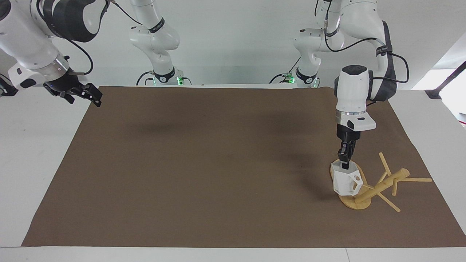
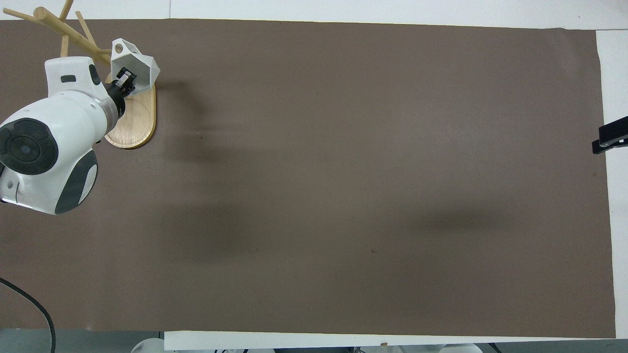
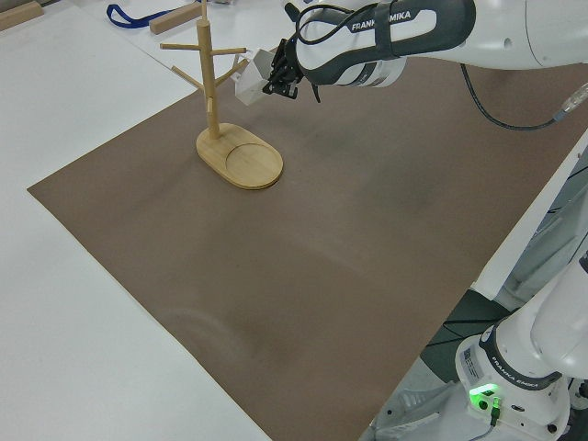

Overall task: Hang cup on rack
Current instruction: 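Lower the mug onto a peg of the wooden mug tree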

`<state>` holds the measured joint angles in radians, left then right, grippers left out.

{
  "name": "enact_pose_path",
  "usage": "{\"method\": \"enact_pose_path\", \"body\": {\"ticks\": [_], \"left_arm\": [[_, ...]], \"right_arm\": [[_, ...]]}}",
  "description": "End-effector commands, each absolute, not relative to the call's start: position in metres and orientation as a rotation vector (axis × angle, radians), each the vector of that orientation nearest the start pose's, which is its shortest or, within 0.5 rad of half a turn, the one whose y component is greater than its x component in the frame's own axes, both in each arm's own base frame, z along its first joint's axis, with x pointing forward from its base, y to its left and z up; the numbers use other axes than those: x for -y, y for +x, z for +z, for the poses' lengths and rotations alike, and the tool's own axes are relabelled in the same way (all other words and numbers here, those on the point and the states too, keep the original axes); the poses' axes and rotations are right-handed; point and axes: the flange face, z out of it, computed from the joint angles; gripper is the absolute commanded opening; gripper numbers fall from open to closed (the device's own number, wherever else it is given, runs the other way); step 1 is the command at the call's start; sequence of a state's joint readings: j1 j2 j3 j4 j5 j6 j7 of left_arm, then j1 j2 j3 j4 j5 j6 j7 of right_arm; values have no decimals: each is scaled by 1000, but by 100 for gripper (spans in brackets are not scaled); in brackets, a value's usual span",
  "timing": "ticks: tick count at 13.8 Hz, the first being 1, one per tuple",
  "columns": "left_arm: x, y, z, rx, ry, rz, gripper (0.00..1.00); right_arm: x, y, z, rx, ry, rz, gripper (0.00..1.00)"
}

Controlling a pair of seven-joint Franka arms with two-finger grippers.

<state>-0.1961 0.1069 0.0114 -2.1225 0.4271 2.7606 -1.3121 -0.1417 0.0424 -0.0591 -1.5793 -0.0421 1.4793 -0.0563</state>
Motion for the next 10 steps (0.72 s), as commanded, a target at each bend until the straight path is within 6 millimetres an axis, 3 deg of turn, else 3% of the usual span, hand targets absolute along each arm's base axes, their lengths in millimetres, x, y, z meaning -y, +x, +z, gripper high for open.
{"method": "enact_pose_path", "body": {"ticks": [1,5,8,9,10], "left_arm": [[118,593,415,1167,-2945,-950,0],[110,595,412,1191,-2938,-953,1],[110,595,412,1196,-2938,-953,49],[110,596,413,1198,-2937,-953,57],[110,596,414,1206,-2937,-956,57]], "right_arm": [[114,538,597,-250,-3155,221,100],[114,538,597,-250,-3155,221,100],[115,537,597,-252,-3154,221,100],[115,537,597,-252,-3154,221,100],[115,537,597,-252,-3154,221,100]]}}
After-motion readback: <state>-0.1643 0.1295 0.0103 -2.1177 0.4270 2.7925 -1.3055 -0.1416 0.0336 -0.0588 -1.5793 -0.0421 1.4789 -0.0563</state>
